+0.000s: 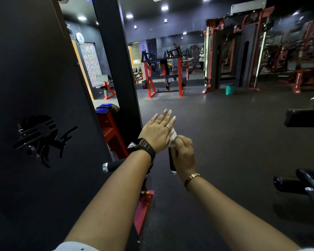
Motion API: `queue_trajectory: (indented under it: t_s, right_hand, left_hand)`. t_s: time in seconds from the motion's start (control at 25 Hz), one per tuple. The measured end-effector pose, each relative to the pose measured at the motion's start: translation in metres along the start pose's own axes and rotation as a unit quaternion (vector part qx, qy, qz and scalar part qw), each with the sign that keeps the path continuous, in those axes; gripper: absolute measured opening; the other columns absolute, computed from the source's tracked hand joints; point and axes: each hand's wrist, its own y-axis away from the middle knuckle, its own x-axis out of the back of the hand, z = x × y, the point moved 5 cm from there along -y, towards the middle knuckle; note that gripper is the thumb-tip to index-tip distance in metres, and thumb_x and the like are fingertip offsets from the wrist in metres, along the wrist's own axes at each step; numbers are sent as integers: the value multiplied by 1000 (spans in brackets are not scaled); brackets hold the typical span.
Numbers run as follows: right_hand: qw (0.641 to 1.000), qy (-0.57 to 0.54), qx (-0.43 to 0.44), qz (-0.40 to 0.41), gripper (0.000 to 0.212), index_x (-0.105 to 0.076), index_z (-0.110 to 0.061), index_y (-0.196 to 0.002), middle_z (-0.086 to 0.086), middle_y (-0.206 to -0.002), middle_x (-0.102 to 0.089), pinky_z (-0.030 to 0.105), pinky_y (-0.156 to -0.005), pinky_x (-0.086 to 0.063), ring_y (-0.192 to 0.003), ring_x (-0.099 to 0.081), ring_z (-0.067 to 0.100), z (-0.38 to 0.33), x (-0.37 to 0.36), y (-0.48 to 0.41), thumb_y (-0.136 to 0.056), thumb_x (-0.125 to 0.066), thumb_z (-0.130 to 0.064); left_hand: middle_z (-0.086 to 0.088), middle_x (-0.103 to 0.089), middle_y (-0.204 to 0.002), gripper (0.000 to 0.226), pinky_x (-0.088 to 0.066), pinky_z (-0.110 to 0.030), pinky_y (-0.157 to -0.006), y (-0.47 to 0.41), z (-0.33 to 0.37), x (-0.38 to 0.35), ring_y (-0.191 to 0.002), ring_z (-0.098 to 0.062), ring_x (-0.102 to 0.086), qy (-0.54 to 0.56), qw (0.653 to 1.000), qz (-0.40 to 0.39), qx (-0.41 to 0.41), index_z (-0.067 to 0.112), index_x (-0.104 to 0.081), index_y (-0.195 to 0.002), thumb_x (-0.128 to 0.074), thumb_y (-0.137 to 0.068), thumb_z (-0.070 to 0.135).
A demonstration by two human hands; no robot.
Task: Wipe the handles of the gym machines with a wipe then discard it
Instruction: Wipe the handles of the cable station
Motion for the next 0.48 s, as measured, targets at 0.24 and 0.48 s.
queue_trajectory:
  t_s: [0.24, 0.48]
  right_hand:
    - [996, 34, 22, -77, 17, -70, 1, -93, 15, -95, -67, 31, -71, -54, -88, -56, 25, 5, -6, 34, -77, -72, -3]
    - [977, 114, 102, -147, 14, -71, 0, -94, 14, -94, -67, 34, -72, -54, -84, -63, 31, 7, -17, 32, -82, -67, -7]
  left_hand:
    - [-6, 1, -161, 56, 3, -37, -118, -3, -2, -3, -148, -20, 5, -5, 1000, 4, 21, 18, -2, -153, -16, -102, 37]
    - [-5, 1, -161, 56, 2, -36, -118, -2, 0, -3, -148, -19, 3, 7, 1000, 6, 17, 19, -5, -153, -17, -102, 39]
